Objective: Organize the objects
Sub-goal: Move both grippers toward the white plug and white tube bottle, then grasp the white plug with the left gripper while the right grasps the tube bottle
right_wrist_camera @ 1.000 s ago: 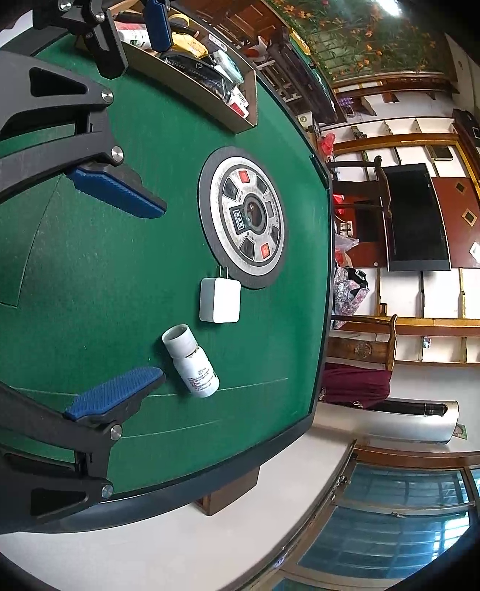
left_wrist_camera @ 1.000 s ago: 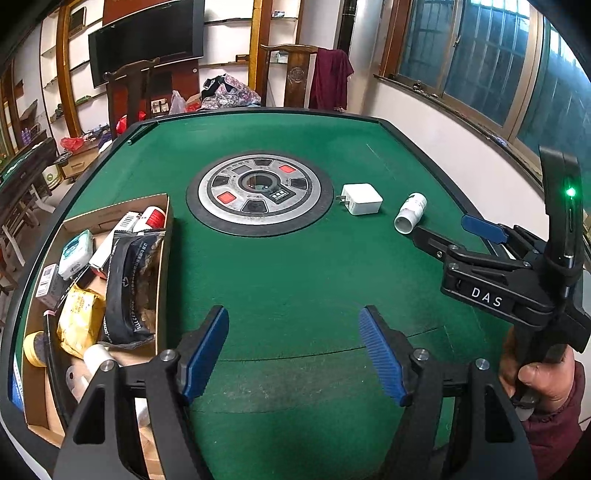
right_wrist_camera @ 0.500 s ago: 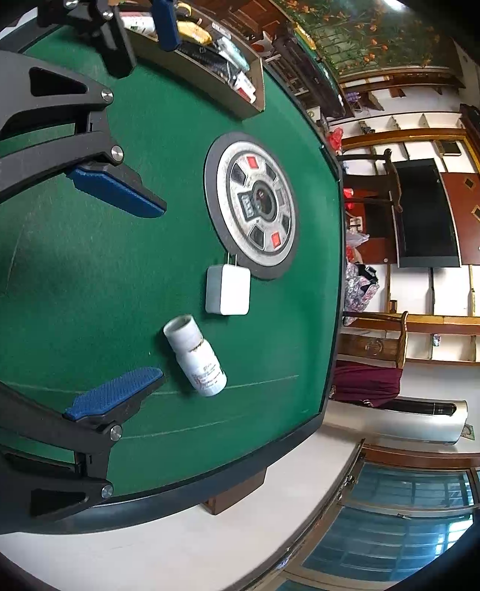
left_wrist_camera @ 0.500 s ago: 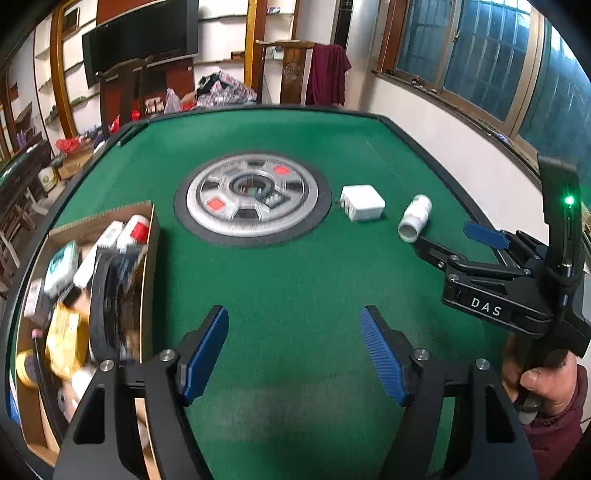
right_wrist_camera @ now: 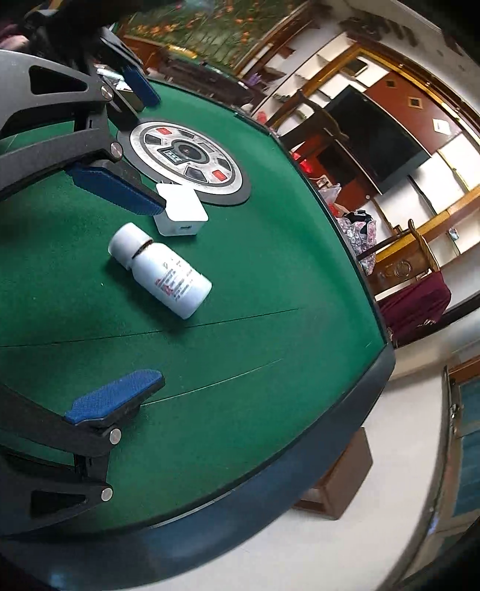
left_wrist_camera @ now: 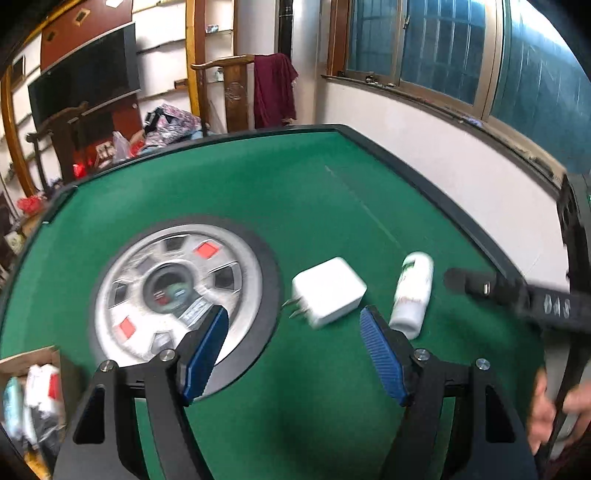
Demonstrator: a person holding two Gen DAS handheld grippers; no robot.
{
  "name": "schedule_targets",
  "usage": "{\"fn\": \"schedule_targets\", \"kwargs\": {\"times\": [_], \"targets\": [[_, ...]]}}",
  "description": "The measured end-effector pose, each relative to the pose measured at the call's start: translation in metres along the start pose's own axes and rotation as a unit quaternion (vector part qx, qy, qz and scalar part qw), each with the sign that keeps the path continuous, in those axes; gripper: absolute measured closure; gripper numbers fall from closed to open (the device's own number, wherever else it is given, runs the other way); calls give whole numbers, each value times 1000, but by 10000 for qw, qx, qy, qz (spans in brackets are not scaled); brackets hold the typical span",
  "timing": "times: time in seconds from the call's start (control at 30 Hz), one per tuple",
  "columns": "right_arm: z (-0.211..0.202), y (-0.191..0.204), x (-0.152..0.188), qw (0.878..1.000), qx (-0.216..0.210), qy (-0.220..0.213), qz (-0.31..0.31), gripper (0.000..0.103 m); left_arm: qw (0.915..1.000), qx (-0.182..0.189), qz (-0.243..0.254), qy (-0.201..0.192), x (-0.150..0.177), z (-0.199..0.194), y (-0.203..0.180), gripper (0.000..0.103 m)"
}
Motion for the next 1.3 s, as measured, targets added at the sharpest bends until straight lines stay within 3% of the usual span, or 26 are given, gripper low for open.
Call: {"fn": "schedule_targets", "kwargs": {"times": [0.1, 0.23, 0.4, 0.63, 0.7, 0.87, 1.1, 1.3], "targets": [[1, -7, 0, 9999, -59, -27, 141, 14, 9979, 81, 619, -163, -12, 16, -20, 30], [-3, -18, 0, 9994, -37, -59, 334, 13, 9837, 176, 1792, 21, -14, 38, -42, 30], [-5, -27, -3, 9986, -46, -60, 515, 12, 9733, 504, 2204, 397, -14, 61, -45, 30], [0, -26, -2, 9988, 28, -22, 495, 11, 9724, 572, 2106, 823, -12, 88, -45, 35], [2, -26, -3, 9989, 62, -16, 464, 11, 9743, 587, 2001, 855, -9, 87, -45, 42], [8, -24, -4, 9993, 142, -2, 346, 11, 9806, 507, 1679, 876, -3, 80, -39, 42], [11, -15, -3, 9998, 121, -110, 57, 11, 9916, 469, 1041, 610, 17, 20, -20, 42], [33, 6, 2, 9993, 278, 219, -142, 11, 9972, 433, 518, 315, 39, -48, 2, 42]]}}
Point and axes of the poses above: each gripper's, at about its wrist camera, not at the fingertips, and z roughly the way its jaws point, y to its left, x to its underside, the point moved 6 cm from there along z, roughly the way its jaws point
